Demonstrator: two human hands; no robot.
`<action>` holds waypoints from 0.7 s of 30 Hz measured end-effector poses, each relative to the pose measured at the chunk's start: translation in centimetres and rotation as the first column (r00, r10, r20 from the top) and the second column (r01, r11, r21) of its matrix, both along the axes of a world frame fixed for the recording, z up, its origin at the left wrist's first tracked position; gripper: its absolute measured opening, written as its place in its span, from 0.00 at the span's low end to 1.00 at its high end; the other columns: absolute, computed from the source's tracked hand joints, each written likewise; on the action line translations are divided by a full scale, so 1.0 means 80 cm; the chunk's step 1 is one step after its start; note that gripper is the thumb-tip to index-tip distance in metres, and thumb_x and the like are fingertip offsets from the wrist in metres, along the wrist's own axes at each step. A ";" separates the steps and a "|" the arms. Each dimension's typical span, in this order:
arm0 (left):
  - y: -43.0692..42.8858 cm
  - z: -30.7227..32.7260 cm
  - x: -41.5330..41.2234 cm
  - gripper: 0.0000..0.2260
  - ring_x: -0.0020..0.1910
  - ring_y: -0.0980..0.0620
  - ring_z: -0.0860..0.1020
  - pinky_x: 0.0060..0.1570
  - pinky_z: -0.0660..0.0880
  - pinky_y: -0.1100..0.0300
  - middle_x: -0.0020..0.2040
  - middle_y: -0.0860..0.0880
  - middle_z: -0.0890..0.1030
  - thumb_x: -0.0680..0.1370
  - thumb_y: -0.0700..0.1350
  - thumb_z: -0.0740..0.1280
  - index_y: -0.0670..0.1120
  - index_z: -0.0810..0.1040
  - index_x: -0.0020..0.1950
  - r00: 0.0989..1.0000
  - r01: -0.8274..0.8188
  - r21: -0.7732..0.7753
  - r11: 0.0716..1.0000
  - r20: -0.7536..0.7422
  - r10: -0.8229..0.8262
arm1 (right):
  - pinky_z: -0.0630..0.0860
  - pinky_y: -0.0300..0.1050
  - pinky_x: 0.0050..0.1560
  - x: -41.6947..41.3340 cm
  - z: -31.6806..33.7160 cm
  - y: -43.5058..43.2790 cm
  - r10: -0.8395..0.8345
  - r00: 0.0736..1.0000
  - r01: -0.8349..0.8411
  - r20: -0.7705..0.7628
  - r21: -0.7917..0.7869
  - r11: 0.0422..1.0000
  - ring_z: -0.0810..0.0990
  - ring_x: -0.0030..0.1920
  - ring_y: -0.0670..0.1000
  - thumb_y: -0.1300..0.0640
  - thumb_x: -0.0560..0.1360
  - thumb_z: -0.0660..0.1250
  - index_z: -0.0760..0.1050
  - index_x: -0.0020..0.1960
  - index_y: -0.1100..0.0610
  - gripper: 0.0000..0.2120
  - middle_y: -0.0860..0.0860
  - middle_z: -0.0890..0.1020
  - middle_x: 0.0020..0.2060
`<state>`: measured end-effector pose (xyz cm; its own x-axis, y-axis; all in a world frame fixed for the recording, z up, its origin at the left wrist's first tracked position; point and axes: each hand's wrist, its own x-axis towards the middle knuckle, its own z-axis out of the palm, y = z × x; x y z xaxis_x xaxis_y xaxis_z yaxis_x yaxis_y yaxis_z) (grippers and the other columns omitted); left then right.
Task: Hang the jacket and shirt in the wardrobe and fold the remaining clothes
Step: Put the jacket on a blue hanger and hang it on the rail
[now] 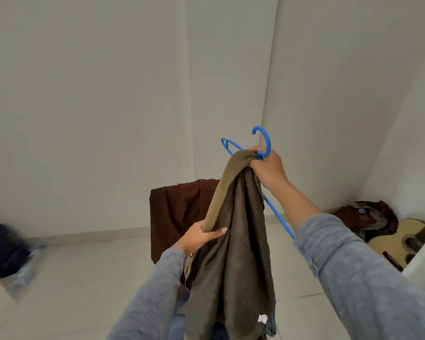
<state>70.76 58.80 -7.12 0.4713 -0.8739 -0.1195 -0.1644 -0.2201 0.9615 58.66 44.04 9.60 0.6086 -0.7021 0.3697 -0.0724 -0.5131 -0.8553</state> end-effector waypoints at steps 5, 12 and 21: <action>0.028 -0.084 -0.004 0.03 0.41 0.58 0.78 0.47 0.73 0.63 0.38 0.56 0.81 0.76 0.44 0.70 0.51 0.80 0.43 0.988 -0.151 0.034 0.988 0.020 0.150 | 0.70 0.34 0.37 -0.016 -0.012 -0.017 -0.086 0.995 0.080 0.059 0.094 0.992 0.74 0.38 0.43 0.67 0.74 0.59 0.77 0.50 0.58 0.11 0.47 0.76 0.37; 0.037 -0.093 0.027 0.13 0.34 0.52 0.75 0.41 0.72 0.55 0.30 0.52 0.79 0.77 0.43 0.68 0.49 0.82 0.32 0.928 -0.372 -0.025 0.928 -0.003 0.372 | 0.74 0.45 0.42 -0.047 -0.016 -0.051 -0.195 0.977 0.182 0.090 0.135 0.974 0.76 0.42 0.49 0.64 0.74 0.61 0.77 0.49 0.55 0.09 0.50 0.78 0.39; 0.004 0.047 0.051 0.10 0.41 0.55 0.74 0.45 0.69 0.62 0.40 0.52 0.78 0.81 0.45 0.60 0.45 0.78 0.45 0.774 -0.513 -0.341 0.788 0.212 0.596 | 0.70 0.40 0.38 -0.071 -0.064 -0.058 -0.156 0.974 0.188 -0.164 0.206 0.960 0.74 0.42 0.52 0.65 0.73 0.62 0.77 0.46 0.59 0.06 0.52 0.76 0.36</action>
